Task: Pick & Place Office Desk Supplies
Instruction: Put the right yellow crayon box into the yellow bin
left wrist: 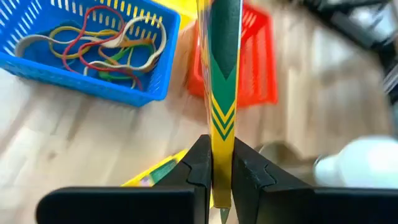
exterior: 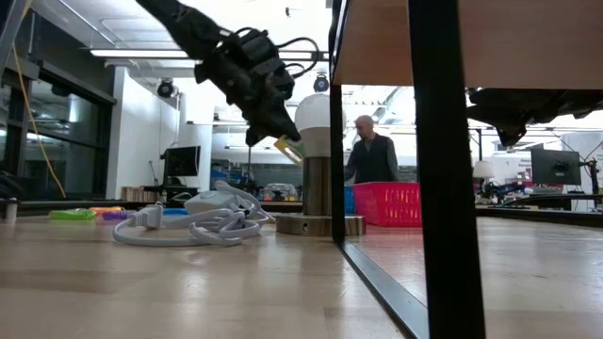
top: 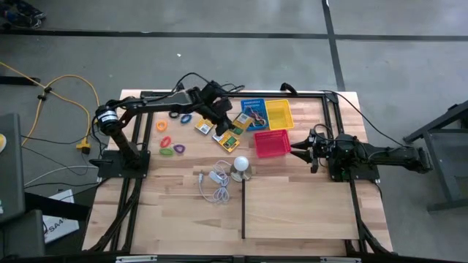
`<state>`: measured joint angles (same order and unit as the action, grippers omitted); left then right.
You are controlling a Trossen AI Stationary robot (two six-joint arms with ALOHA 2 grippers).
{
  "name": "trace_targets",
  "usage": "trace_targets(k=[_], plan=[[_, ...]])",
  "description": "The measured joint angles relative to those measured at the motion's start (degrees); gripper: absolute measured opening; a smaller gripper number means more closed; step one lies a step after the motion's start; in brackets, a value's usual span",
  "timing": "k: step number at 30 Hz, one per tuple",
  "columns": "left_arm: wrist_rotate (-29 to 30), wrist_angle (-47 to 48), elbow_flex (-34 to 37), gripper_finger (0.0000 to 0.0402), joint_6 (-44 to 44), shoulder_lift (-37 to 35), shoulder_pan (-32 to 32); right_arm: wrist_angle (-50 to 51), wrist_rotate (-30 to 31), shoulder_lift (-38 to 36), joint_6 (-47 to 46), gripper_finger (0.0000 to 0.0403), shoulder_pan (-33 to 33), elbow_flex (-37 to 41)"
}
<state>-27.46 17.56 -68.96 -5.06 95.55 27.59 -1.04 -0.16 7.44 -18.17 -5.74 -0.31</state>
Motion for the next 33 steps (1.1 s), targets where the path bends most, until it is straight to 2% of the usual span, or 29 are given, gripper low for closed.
trace_targets(k=[3, 9, 21, 26, 30, 33], plan=[[3.91, 5.55, -3.24, 0.0028, 4.65, 0.00, -1.49, 0.00, 0.00, 0.00, 0.01, 0.0130, 0.02, 0.02], [8.50, 9.74, -7.63, 0.0029, 10.23, 0.00, -3.77, 0.00, 0.00, 0.00, -0.01, 0.0130, 0.01, 0.01], [9.69, 16.53, -15.13, 0.0029, 16.22, 0.00, -7.86, 0.00, -0.01, 0.00, -0.01, 0.0130, 0.02, 0.02], [9.81, 16.98, -15.90, 0.0029, 17.11, 0.00, -9.68, 0.00, 0.06, 0.00, 0.00, 0.0130, 0.02, 0.02], [9.77, 16.94, -15.97, 0.0029, 17.13, 0.00, -10.99, -0.83, 3.49, 0.00, -0.01, 0.0130, 0.00, 0.00], [9.76, 16.92, -15.97, 0.0029, 17.13, 0.00, -11.54, -0.93, 3.55, 0.00, -0.01, 0.0130, 0.01, 0.01]])
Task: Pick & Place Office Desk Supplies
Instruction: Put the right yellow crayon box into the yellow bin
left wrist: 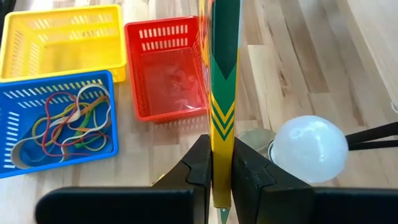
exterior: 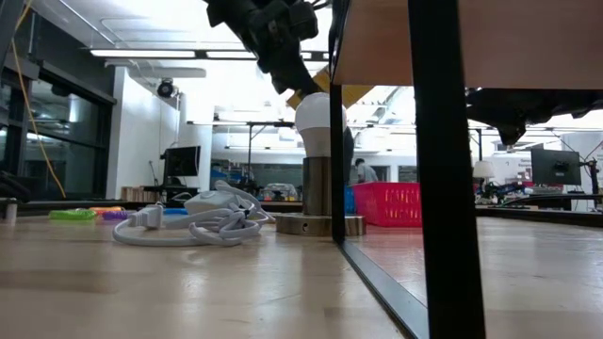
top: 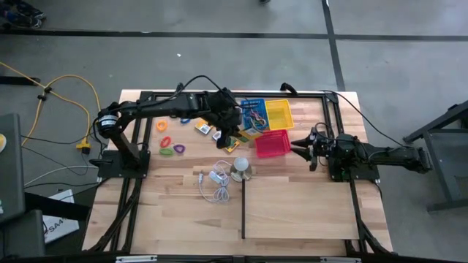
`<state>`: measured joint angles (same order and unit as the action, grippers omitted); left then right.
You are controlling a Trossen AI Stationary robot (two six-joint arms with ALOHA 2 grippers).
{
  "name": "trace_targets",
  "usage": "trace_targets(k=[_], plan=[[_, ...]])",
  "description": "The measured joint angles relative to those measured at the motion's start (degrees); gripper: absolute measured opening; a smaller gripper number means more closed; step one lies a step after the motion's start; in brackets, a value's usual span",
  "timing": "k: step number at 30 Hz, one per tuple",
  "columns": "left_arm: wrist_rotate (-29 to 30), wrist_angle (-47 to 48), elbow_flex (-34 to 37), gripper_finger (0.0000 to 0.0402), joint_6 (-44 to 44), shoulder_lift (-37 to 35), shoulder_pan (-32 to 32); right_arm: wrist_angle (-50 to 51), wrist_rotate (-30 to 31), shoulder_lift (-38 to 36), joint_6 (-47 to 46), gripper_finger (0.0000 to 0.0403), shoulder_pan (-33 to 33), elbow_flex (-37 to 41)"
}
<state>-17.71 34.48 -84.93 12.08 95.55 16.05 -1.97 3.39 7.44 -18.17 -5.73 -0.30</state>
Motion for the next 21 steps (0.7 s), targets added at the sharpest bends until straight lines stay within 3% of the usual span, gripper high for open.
trace_targets(k=[12, 21], plan=[[0.56, 0.00, 0.00, 0.0029, -3.52, 0.00, -0.24, -0.15, -2.32, 0.00, -1.80, 0.0130, 0.01, -0.01], [1.46, 0.11, 0.00, 0.0029, -4.44, 0.00, -0.24, -7.49, 1.20, 0.00, 1.46, 0.0130, -0.03, -0.01]])
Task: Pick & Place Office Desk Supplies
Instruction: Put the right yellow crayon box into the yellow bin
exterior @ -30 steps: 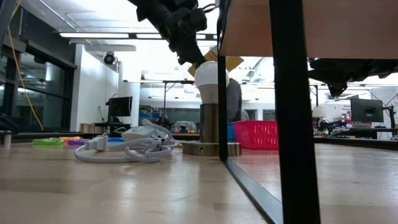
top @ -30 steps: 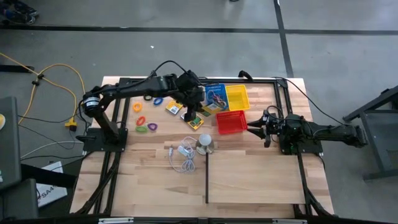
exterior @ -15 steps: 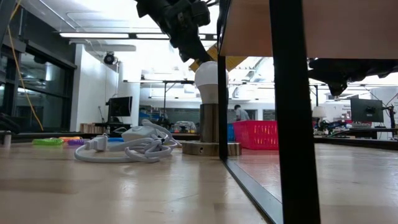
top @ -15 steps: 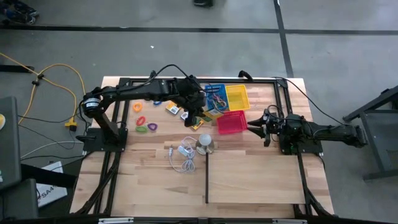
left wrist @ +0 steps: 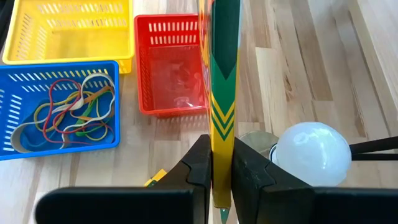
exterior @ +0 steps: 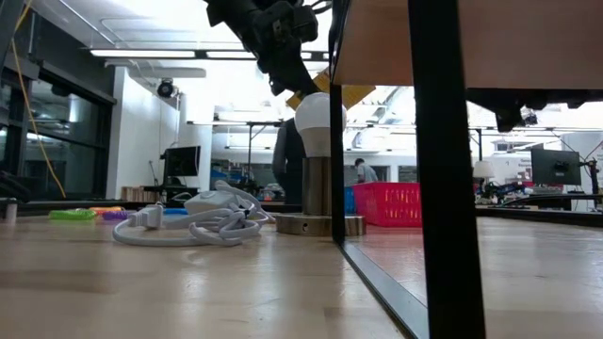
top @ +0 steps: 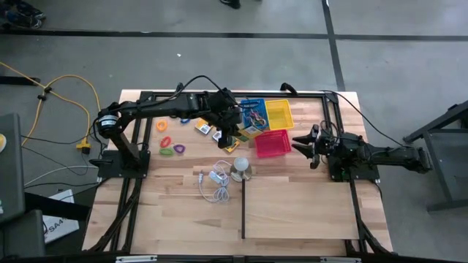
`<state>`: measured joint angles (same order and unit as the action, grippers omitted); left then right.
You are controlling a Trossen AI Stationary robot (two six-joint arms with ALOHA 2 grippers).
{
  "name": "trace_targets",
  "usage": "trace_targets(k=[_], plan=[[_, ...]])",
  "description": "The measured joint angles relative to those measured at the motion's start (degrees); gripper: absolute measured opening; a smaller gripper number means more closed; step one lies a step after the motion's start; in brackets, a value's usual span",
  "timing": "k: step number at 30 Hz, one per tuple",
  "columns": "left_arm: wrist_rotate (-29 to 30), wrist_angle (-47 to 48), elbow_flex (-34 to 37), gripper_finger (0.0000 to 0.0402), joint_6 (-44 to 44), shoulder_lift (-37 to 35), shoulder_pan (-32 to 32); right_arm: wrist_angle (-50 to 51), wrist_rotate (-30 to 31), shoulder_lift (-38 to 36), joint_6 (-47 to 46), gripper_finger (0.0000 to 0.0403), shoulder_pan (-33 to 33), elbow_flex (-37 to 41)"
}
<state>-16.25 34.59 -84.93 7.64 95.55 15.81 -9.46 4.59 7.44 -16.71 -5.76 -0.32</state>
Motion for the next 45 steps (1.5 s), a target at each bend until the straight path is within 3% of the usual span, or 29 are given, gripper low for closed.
trace_targets(k=[10, 23, 33, 45], plan=[[0.02, 0.54, 0.00, 0.0029, -2.08, 0.00, -0.11, -4.64, 2.98, 7.31, 10.68, 0.0130, -0.02, -5.01], [0.00, 0.63, 0.00, 0.0029, -1.83, 0.00, -3.15, -6.65, 2.93, 34.06, 19.83, 0.0130, -0.02, -19.71], [7.25, 1.07, 0.00, 0.0029, -0.09, 0.00, -5.65, -6.66, -1.36, 46.99, 22.46, 0.0130, -0.04, -29.07], [7.58, 1.03, 0.00, 0.0029, 0.11, 0.00, -5.88, -6.61, -3.67, 56.86, 23.47, 0.0130, -0.04, -34.24]])
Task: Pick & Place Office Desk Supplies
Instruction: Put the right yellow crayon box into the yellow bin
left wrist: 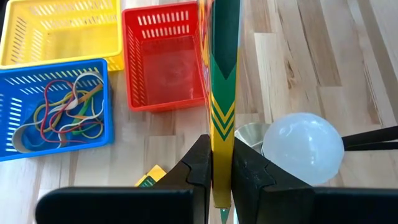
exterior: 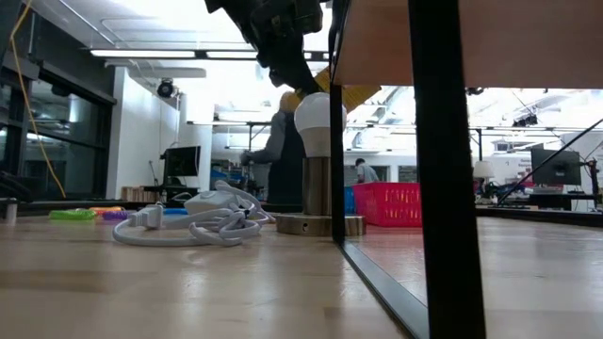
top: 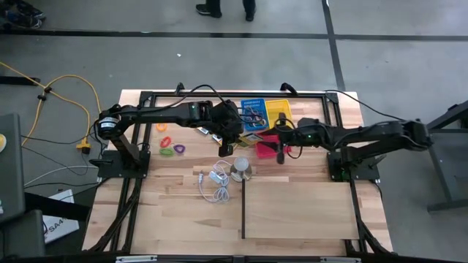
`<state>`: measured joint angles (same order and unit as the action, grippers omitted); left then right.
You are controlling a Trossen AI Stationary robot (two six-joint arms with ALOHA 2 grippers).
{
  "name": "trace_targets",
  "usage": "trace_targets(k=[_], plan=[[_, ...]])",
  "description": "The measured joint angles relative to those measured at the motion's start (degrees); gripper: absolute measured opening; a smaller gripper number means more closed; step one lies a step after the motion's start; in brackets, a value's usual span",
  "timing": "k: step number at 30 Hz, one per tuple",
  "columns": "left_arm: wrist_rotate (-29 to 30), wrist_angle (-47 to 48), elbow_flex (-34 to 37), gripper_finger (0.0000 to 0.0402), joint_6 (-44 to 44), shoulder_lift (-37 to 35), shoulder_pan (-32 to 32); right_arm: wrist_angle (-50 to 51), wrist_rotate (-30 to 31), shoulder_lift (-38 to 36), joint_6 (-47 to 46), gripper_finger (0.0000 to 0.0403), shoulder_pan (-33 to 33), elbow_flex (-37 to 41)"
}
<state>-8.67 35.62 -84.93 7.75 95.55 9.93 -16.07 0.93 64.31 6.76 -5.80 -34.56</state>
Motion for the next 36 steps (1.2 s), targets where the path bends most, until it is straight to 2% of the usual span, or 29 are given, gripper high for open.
trace_targets(k=[9, 19, 31, 36], plan=[[-0.02, -1.14, 0.00, 0.0029, 1.72, 0.00, -0.44, -0.05, -1.52, 3.47, 0.59, 0.0130, 0.00, -1.63], [-0.06, -1.97, -0.02, 0.0029, 2.49, 0.01, -0.44, -0.05, -2.64, 3.83, 0.57, 0.0126, -0.03, -1.63], [-0.15, -1.99, -0.02, 0.0029, 2.58, 0.02, -0.46, -0.05, -2.38, 3.83, 0.55, 0.0026, -0.03, -1.65], [-0.13, -1.97, -0.02, 0.0029, 2.54, 0.01, -0.46, -0.03, -2.49, 3.83, 0.86, 0.0018, -0.03, -1.65]])
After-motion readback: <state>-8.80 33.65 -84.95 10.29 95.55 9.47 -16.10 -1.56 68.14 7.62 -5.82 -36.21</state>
